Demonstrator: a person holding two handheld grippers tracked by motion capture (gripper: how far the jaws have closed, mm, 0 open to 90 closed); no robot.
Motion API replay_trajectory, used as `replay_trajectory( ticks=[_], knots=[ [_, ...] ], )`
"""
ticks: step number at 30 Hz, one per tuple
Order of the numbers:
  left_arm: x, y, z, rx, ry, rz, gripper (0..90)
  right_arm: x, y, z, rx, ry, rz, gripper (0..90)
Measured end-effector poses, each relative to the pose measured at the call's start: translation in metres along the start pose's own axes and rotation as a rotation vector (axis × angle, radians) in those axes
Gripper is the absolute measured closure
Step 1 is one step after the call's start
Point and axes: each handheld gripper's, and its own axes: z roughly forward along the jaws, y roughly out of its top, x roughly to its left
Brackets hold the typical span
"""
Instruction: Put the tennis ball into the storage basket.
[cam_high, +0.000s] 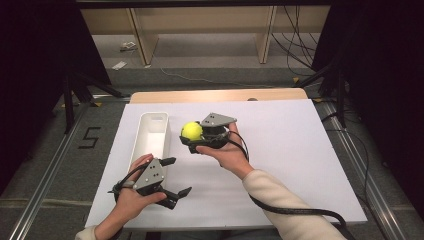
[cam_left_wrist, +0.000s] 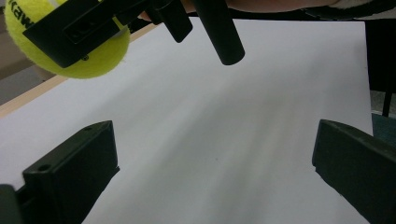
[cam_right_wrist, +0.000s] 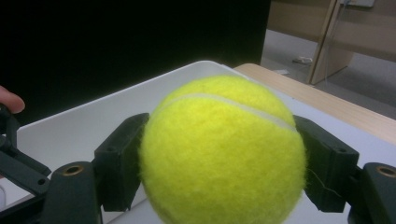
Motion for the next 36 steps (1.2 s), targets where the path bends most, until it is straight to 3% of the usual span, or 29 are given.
replay_trajectory(
  ticks=[15, 20, 23, 36],
  knots=[
    [0.002, 0.001, 0.000, -0.013, 0.007, 0.036, 0.0, 0.003, 0.003, 0.005, -0.005, 0.009, 0.002, 26.4],
    [0.000, 0.000, 0.000, -0.008, 0.003, 0.016, 0.0, 0.004, 0.004, 0.006, -0.008, 0.011, -0.001, 26.4],
    [0.001, 0.001, 0.000, -0.011, 0.016, 0.032, 0.0, 0.006, 0.005, 0.008, -0.005, 0.016, 0.001, 26.4],
    [0.000, 0.001, 0.000, -0.004, 0.013, 0.019, 0.0, 0.013, 0.008, 0.018, -0.002, 0.031, -0.010, 26.4]
  ],
)
